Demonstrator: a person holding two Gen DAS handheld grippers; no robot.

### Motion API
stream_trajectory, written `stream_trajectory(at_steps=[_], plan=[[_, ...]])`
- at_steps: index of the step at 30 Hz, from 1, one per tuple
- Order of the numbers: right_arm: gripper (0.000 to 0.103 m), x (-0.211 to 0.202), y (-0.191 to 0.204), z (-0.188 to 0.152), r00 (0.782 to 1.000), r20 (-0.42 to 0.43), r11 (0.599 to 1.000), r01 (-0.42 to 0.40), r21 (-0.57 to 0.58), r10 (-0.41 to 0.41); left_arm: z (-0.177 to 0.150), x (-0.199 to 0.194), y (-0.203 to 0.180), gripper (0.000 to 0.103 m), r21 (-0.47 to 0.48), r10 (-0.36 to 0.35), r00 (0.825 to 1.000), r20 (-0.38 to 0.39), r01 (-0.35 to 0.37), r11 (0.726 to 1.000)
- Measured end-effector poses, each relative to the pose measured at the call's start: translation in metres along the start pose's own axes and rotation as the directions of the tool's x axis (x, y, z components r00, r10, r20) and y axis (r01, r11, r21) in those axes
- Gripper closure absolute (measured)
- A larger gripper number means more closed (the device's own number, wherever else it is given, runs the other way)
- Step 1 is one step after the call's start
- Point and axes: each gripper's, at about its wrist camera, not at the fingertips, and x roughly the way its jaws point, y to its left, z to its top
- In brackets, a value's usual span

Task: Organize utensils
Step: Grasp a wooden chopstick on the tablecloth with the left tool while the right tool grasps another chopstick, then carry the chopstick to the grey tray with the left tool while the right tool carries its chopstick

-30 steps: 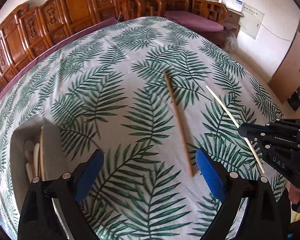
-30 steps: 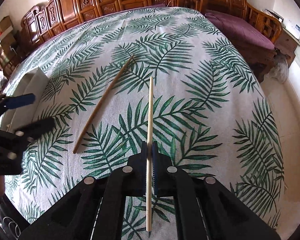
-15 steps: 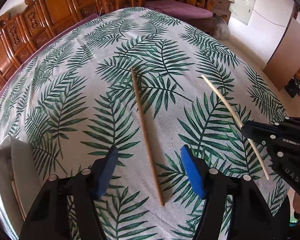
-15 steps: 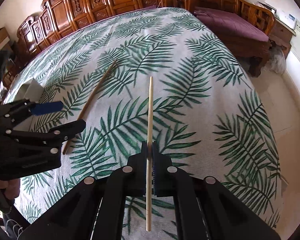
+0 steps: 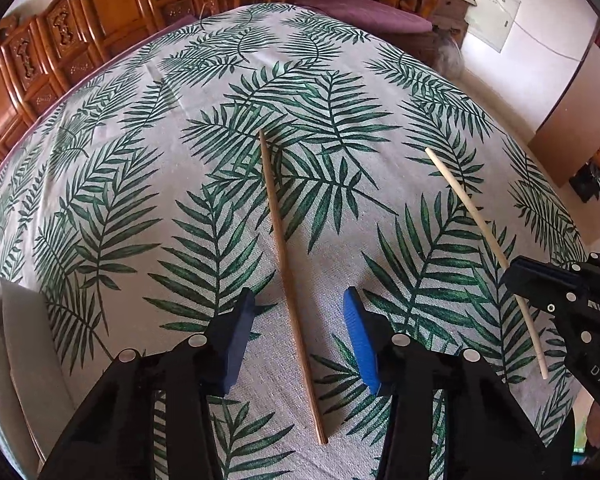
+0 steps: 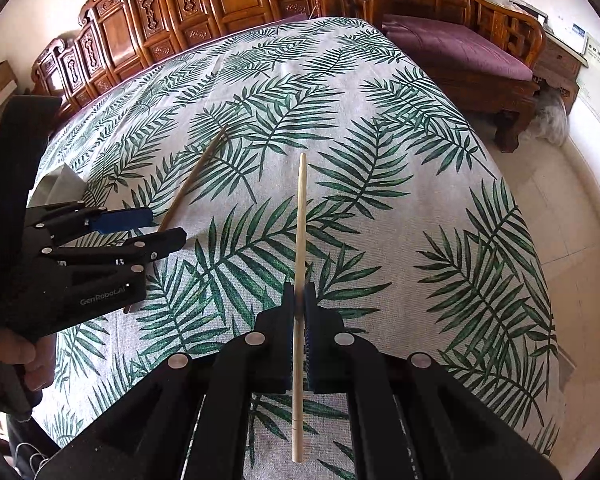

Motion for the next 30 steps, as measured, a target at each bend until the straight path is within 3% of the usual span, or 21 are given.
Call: stream_trajectory(at_steps=[3,4,12,30], plan=[[0.097,-0.002,0.003,0.001,1.000,0.004,1.000,-0.002,-0.006,0.002,-0.001,-0.001,-0.002,0.097,0.007,-0.006,1.000,0.006,0.006,1.000],[0.097,-0.002,0.004,0.001,1.000,0.005,1.000,-0.003,-0.008,0.003,-0.001,0.000,-0.001,0.098,0.005,-0.012,1.000,0.002,0.012,1.000],[0.097,-0.020,0.019,0.006,0.999,0.035,0.999,0.002,-0.039,0.000,-0.019,-0.014,0.005,0.099,0.003,-0.018,1.000,-0.001,0.018,1.000],[0.097,-0.055,0.095,0.013,0.996,0.084,0.991,-0.018,-0.135,0.029,-0.057,-0.114,0.065,0.099,-0.087,0.005,0.988,0.152,0.008,0.996]])
